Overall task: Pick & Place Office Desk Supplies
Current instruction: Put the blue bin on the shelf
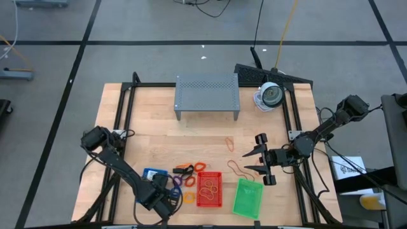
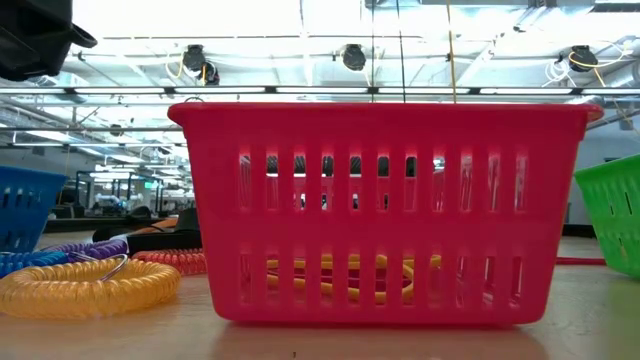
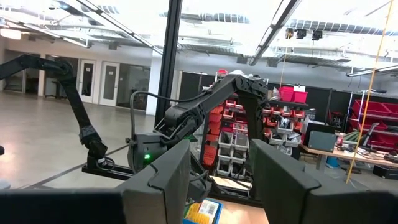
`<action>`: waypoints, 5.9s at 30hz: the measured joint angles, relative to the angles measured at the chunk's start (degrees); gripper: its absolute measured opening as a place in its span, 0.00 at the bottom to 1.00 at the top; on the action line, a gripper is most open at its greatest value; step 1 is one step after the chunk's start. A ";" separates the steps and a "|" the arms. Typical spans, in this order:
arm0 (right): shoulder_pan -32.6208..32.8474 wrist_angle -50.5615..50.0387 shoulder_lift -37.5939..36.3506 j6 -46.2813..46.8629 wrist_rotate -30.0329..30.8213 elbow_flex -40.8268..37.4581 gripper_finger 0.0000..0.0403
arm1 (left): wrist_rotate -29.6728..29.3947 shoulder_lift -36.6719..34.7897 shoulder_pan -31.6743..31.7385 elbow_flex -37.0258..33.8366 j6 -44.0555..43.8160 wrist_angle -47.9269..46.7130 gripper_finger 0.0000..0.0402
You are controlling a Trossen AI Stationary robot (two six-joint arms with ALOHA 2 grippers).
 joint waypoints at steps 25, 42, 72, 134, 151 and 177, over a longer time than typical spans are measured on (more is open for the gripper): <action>0.13 -11.56 -0.02 10.74 12.23 0.00 0.39 | -2.84 -9.25 4.99 -0.22 13.16 -7.26 0.01; -0.28 -11.25 -0.02 1.68 29.89 -0.01 0.39 | -6.42 -9.39 8.42 9.67 15.67 -24.26 0.00; -2.86 -21.20 -26.79 9.11 17.44 -0.02 0.38 | -12.01 -9.51 41.19 37.58 45.44 -37.18 0.00; -5.20 -9.42 -29.14 0.45 28.30 -0.07 0.38 | -5.57 0.63 66.39 38.58 62.38 -17.18 0.06; -5.20 -9.42 -29.14 0.47 28.28 -0.04 0.38 | -3.35 0.60 66.37 38.55 66.99 -13.24 0.07; -5.19 -9.42 -29.12 0.93 28.24 -0.04 0.38 | 2.54 1.15 66.20 38.49 69.73 -14.15 0.23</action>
